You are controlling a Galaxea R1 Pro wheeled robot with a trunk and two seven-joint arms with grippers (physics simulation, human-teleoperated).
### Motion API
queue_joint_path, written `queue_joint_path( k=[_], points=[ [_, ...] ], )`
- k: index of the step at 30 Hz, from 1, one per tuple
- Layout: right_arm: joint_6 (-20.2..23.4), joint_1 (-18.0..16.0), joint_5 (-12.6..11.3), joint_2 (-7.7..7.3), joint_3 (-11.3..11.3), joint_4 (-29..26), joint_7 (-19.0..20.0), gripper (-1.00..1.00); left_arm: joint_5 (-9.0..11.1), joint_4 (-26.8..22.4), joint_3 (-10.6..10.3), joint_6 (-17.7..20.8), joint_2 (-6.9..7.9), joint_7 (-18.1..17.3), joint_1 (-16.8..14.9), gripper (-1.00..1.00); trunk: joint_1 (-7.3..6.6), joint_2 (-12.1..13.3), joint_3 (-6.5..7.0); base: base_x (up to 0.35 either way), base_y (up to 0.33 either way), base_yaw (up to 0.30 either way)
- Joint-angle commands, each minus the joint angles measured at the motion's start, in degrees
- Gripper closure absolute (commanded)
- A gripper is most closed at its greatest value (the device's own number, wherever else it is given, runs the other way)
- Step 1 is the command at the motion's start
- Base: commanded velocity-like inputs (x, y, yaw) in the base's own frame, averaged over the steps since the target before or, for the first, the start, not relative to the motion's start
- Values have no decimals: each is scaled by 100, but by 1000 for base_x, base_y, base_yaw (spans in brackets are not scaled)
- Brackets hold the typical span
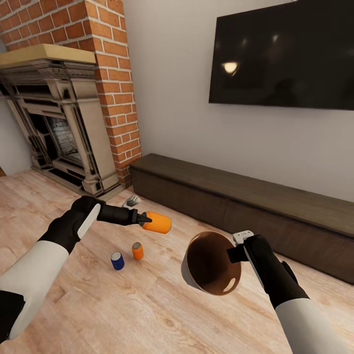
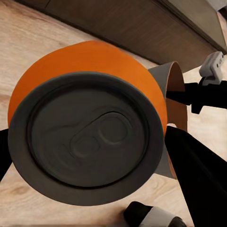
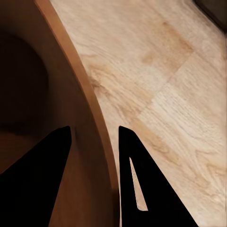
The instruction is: Put the three can of soda from the living room inside the tash can in the kitchen.
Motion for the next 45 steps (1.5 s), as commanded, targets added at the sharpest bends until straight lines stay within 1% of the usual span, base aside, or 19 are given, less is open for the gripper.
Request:
queue_joint_path(
  k=[1,5,8,10,12,13,16,19,21,22,26,28,29,33,37,39,42,43,45],
  points=[
    [15,-1,-158,4,2,0,29,100,-5,1,-5,0,0,-3,0,100,-23,41,19,0,0,0],
    [15,-6,-154,19,10,89,29,100,-5,8,-44,0,-20,-13,1,100,-111,202,91,0,0,0],
    [15,-15,-157,20,8,253,29,100,-5,15,-186,0,-43,-19,0,100,-177,322,145,0,0,0],
    [15,-43,-157,21,8,366,29,100,0,23,-423,0,-56,-84,0,100,-221,402,180,0,0,0],
    [15,-80,-158,21,7,467,29,100,3,35,-711,0,-66,-331,0,100,-264,483,216,0,0,0],
    [15,-91,-158,23,7,541,29,100,3,37,-789,0,-79,-439,0,100,-264,483,216,0,0,0],
    [15,-106,-158,40,8,679,26,100,4,26,-857,0,-144,-540,0,100,-264,483,216,0,0,0],
    [15,-174,-152,121,14,907,-92,100,4,-11,-913,0,-392,-617,6,100,-264,483,216,0,0,0],
    [15,-191,-151,171,14,980,-222,100,4,-23,-921,0,-485,-627,7,100,-264,483,216,0,0,0],
    [15,-202,-152,217,15,1055,-348,100,2,-30,-929,0,-574,-634,8,100,-264,483,216,0,0,0],
    [15,-218,-152,318,15,1213,-585,100,-2,-34,-960,0,-747,-640,6,100,-264,483,216,0,0,0],
    [15,-224,-150,416,15,1337,-758,100,-3,-34,-1004,0,-837,-642,7,100,-264,483,216,0,0,0],
    [15,-227,-150,514,17,1460,-970,100,-6,-25,-1055,0,-911,-640,6,100,-264,483,216,0,0,0],
    [15,-231,-150,676,31,1609,-1310,100,-11,0,-1110,0,-972,-638,7,100,-264,483,216,0,0,0],
    [15,-231,-149,848,135,1734,-1638,100,-26,25,-1141,0,-999,-601,8,100,-264,483,216,0,0,0],
    [15,-230,-149,871,168,1746,-1685,100,-33,29,-1191,0,-1001,-585,8,100,-264,483,216,0,0,0],
    [15,-231,-149,899,218,1760,-1736,100,-39,42,-1490,0,-1001,-543,8,100,-264,483,216,0,0,0],
    [15,-230,-149,907,239,1765,-1757,100,-34,49,-1784,0,-1001,-361,14,100,-264,483,216,0,0,0],
    [15,-230,-146,912,246,1763,-1765,100,-33,51,-1895,0,-1001,-219,15,100,-264,483,216,0,0,0]
  ],
)
